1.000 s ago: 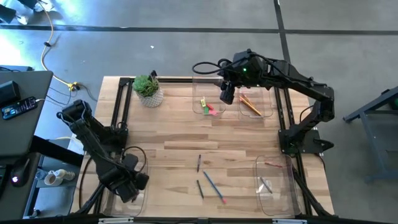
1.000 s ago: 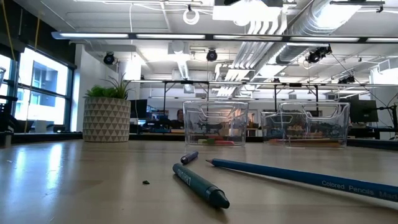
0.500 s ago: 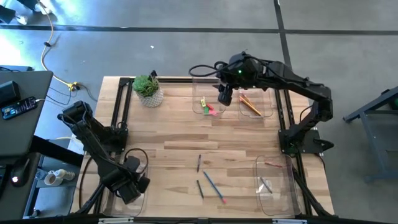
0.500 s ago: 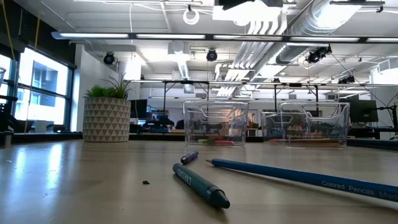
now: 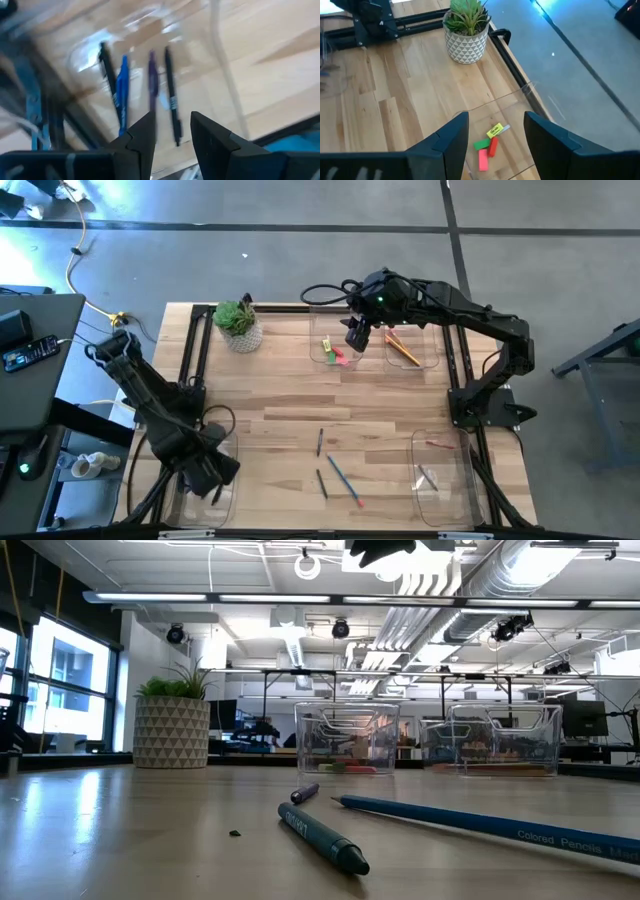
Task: Sort crayons/erasers/pens/pencils in bins
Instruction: Put the blue crayon into the bottom right transparent bin
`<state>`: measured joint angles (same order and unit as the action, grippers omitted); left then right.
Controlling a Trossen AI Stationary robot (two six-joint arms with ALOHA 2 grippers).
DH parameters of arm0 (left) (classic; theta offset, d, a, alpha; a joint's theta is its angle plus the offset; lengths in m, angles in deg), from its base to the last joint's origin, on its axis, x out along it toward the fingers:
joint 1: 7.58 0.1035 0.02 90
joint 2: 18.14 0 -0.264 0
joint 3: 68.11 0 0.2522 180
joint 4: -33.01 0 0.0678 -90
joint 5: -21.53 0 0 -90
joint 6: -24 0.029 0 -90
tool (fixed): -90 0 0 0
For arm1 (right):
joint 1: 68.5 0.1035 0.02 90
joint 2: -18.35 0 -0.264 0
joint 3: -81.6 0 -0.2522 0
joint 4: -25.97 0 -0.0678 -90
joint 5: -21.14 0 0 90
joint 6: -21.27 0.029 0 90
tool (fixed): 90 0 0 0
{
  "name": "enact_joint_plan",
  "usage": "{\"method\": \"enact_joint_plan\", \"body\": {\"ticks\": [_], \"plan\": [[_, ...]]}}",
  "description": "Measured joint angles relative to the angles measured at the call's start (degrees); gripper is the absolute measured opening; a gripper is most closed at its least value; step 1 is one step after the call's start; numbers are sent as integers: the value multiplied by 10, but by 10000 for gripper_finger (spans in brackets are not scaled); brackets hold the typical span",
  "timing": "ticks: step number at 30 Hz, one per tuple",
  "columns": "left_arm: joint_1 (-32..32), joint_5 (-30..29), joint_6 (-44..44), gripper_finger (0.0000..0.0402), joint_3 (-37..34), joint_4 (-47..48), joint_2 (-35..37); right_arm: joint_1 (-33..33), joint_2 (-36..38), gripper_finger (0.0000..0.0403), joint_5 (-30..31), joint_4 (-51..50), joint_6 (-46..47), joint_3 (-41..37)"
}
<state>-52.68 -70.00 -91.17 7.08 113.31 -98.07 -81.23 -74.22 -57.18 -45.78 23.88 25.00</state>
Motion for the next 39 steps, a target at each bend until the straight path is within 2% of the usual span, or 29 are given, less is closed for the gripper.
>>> {"method": "enact_joint_plan", "body": {"ticks": [6,13,16,23,30,39], "plan": [[19,-73,46,113,0,0,68,4,-4,184,-1,-16,47,0],[64,-233,144,113,0,0,136,38,-17,184,-1,-38,77,0],[99,-270,197,113,1,0,155,55,-21,184,-1,-39,105,0],[193,-282,339,113,0,0,167,93,-36,184,2,-61,191,0],[279,-238,470,113,0,6,172,129,-67,184,18,-87,288,0],[382,-231,584,113,0,79,204,160,-126,184,13,-85,443,0]]}}
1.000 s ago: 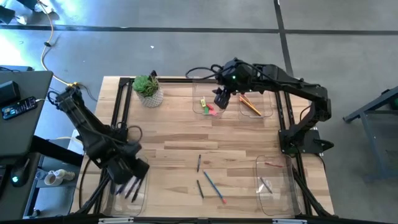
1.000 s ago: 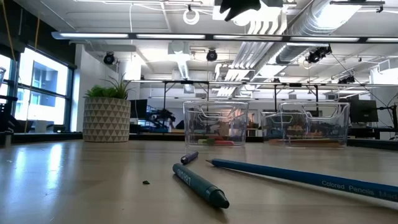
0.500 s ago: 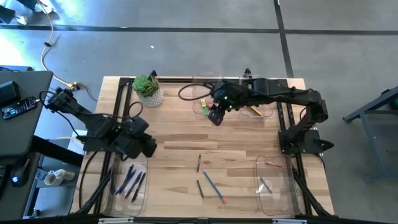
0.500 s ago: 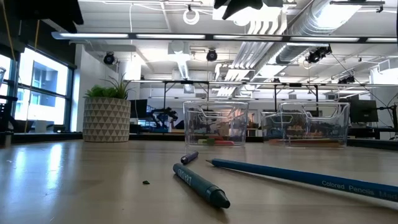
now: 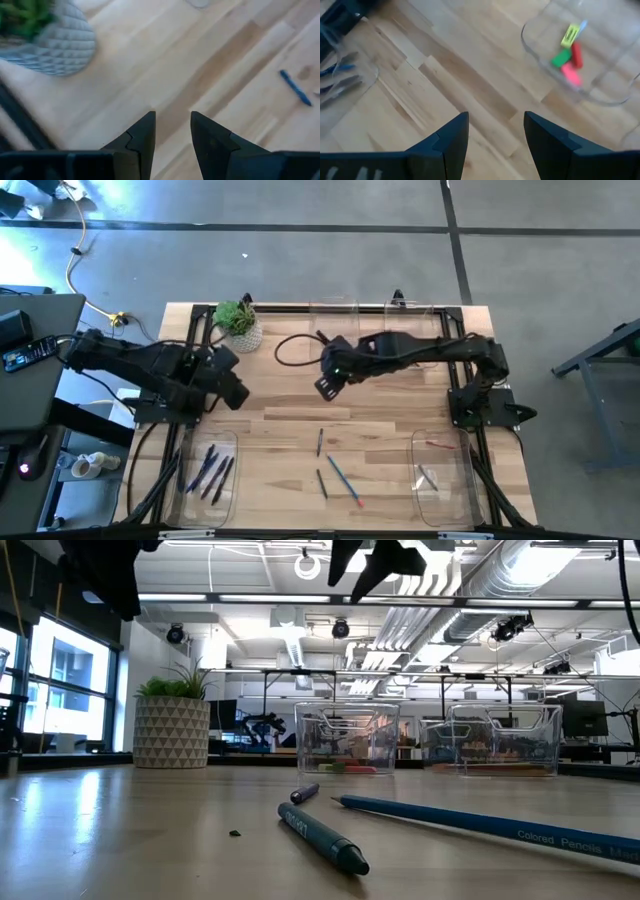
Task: Sort crayons/erasers/pens/pencils in bins
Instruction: Put the blue crayon into the bottom right transparent bin
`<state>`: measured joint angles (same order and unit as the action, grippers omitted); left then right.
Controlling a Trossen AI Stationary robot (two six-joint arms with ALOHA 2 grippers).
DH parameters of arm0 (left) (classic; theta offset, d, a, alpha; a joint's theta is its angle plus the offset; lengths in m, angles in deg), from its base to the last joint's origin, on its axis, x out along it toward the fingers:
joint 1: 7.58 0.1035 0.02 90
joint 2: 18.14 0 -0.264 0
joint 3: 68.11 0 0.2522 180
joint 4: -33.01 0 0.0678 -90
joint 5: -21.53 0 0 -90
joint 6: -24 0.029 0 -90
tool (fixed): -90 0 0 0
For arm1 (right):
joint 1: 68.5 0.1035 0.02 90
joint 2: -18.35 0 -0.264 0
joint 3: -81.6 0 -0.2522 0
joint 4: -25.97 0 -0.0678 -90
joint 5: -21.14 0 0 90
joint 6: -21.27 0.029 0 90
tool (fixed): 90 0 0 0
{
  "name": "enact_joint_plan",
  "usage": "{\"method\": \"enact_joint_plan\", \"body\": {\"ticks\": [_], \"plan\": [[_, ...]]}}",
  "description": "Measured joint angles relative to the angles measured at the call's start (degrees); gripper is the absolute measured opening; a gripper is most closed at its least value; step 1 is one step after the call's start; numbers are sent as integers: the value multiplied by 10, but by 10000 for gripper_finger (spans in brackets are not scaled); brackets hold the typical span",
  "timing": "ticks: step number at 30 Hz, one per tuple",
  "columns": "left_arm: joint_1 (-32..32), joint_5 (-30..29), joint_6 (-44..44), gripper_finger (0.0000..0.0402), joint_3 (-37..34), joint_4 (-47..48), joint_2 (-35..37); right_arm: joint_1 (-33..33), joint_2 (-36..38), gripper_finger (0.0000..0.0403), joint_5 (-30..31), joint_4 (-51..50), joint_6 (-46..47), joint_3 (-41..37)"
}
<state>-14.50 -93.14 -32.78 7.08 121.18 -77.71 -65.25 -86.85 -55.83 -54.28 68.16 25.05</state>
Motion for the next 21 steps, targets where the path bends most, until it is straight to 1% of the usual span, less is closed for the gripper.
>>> {"method": "enact_joint_plan", "body": {"ticks": [10,13,16,21], "plan": [[82,-10,92,113,0,22,37,34,-56,184,-1,-2,175,0],[98,-14,112,113,0,25,45,45,-68,184,-2,0,214,0],[105,-13,129,113,0,26,47,56,-81,181,-17,1,255,0],[108,-13,155,113,0,26,48,73,-102,156,-31,5,309,0]]}}
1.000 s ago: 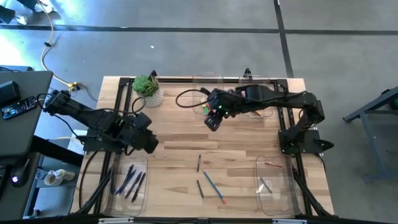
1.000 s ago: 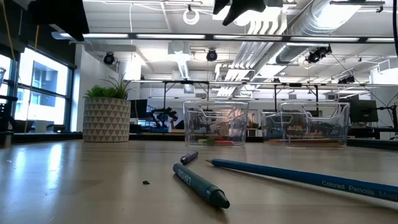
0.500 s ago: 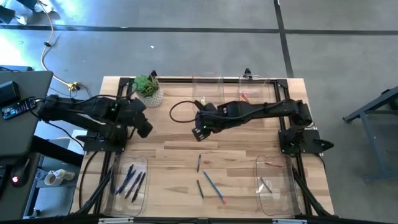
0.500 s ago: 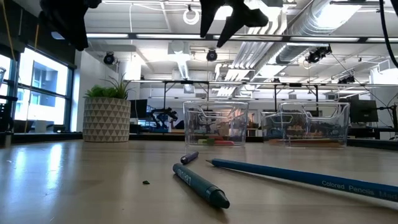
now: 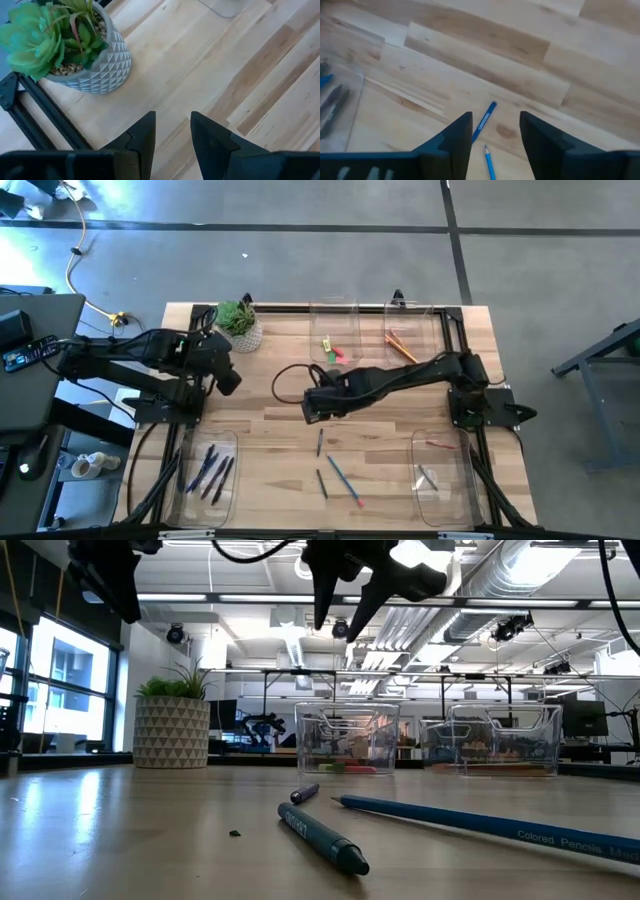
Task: Sort crayons/erasers/pens/pencils in bins
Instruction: Put the blue crayon into the bottom right transparent bin
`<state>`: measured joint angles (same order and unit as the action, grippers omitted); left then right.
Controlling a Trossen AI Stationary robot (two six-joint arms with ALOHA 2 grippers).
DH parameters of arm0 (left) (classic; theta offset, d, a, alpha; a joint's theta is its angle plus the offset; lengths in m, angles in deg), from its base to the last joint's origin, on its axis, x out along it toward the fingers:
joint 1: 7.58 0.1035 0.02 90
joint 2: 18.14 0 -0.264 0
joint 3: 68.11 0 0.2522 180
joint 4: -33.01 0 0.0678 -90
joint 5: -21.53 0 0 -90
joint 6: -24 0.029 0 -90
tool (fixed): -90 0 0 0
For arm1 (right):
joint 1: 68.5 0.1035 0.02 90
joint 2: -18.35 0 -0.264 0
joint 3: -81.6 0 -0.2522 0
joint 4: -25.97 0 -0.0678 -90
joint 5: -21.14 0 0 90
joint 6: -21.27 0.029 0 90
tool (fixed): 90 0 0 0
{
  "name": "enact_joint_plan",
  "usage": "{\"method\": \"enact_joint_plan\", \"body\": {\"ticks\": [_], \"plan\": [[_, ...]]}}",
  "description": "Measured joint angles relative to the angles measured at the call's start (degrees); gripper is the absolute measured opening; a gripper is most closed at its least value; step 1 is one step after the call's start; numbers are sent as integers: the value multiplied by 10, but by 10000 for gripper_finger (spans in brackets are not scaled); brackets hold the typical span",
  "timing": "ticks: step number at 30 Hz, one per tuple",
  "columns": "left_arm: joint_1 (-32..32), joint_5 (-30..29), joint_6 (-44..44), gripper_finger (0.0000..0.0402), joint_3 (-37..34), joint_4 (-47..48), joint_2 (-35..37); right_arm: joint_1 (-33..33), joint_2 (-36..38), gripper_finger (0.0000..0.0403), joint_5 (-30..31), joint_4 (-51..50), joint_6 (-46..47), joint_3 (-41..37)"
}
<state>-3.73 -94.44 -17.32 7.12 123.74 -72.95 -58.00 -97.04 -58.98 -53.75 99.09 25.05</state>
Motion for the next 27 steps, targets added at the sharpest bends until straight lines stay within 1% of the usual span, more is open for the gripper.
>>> {"method": "enact_joint_plan", "body": {"ticks": [4,8,14,22,27], "plan": [[0,0,10,113,0,0,0,9,-16,131,-13,8,23,0],[0,0,19,113,0,0,0,15,-33,120,-17,13,40,0],[0,0,26,113,0,0,0,21,-58,119,-20,37,50,0],[0,-3,26,113,0,-1,0,31,-88,119,-20,46,109,0],[0,-4,26,113,0,-1,0,33,-103,119,-31,65,109,0]]}}
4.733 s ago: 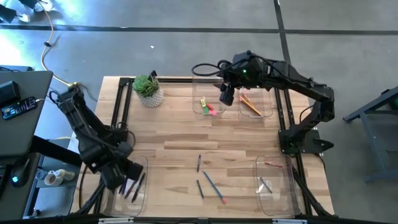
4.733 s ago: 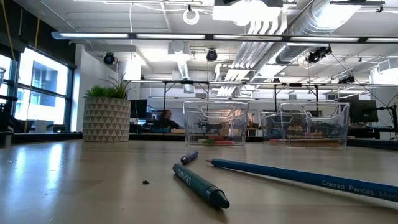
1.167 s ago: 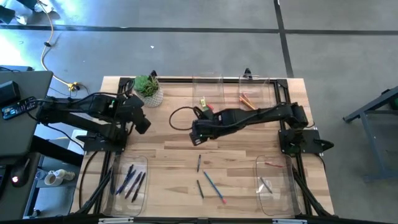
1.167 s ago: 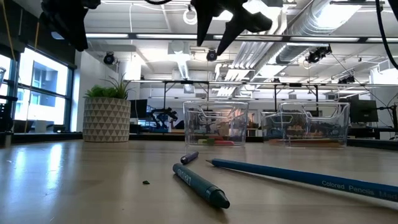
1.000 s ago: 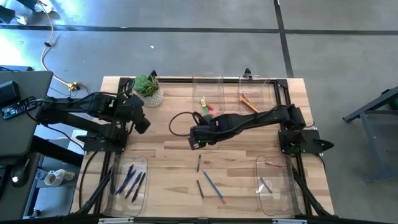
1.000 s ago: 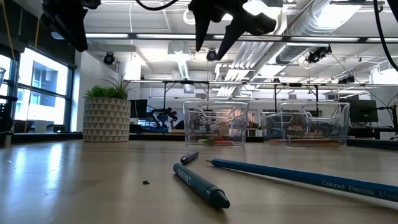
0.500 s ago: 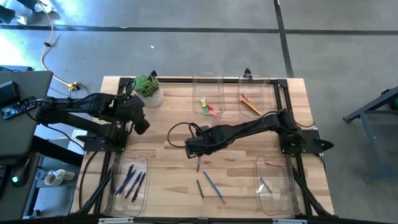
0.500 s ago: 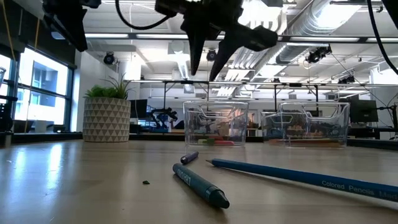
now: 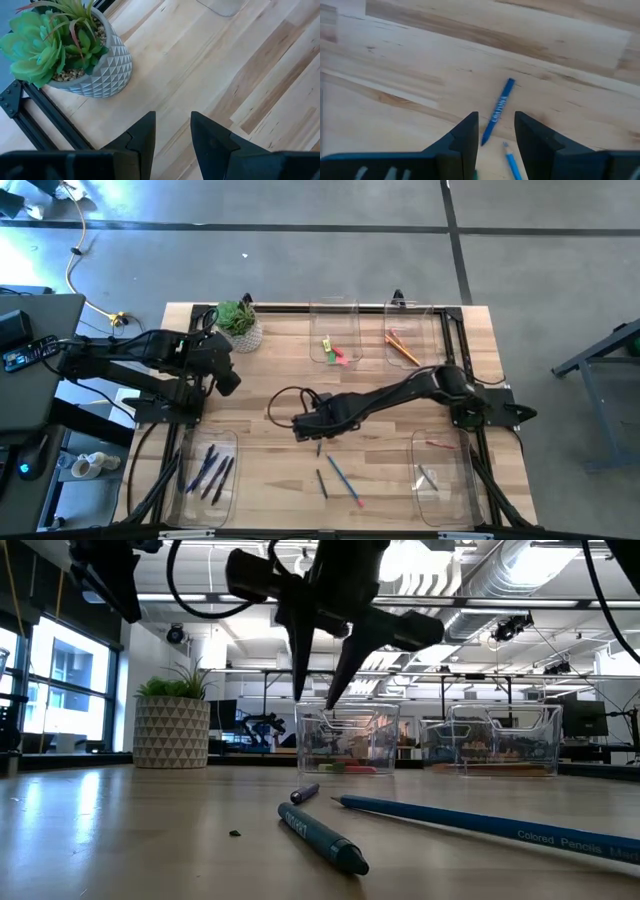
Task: Sort crayons/erasers/pens/pencils in bins
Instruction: Put the blue crayon into the bottom right transparent bin
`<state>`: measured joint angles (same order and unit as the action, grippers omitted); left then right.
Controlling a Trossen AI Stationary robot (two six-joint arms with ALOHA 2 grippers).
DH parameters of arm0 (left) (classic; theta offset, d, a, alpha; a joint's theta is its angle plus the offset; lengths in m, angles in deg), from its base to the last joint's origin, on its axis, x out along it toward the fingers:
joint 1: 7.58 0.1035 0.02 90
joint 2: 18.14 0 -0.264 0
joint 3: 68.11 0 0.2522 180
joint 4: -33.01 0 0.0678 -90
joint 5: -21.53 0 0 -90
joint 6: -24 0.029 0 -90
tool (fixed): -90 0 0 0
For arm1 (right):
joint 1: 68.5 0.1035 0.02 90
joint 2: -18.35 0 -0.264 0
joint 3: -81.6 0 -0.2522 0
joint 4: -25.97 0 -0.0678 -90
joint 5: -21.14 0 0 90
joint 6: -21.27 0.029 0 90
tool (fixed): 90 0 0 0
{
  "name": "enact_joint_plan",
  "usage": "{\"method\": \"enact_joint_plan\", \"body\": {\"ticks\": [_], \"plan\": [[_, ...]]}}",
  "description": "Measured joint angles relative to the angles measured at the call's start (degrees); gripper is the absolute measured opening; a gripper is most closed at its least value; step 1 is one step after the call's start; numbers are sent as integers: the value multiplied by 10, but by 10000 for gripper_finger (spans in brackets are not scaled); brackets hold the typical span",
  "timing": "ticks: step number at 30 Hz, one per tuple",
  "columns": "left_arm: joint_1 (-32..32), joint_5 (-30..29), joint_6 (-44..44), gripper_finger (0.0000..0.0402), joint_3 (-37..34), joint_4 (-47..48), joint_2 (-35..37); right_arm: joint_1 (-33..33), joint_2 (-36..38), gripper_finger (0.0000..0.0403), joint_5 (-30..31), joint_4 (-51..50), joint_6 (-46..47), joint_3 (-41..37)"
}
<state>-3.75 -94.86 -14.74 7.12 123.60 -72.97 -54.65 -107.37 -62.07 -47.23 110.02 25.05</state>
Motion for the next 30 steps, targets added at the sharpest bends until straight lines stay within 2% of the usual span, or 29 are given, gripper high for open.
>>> {"method": "enact_joint_plan", "body": {"ticks": [30], "plan": [[0,0,0,113,0,-2,0,1,-98,119,-59,50,-13,3]]}}
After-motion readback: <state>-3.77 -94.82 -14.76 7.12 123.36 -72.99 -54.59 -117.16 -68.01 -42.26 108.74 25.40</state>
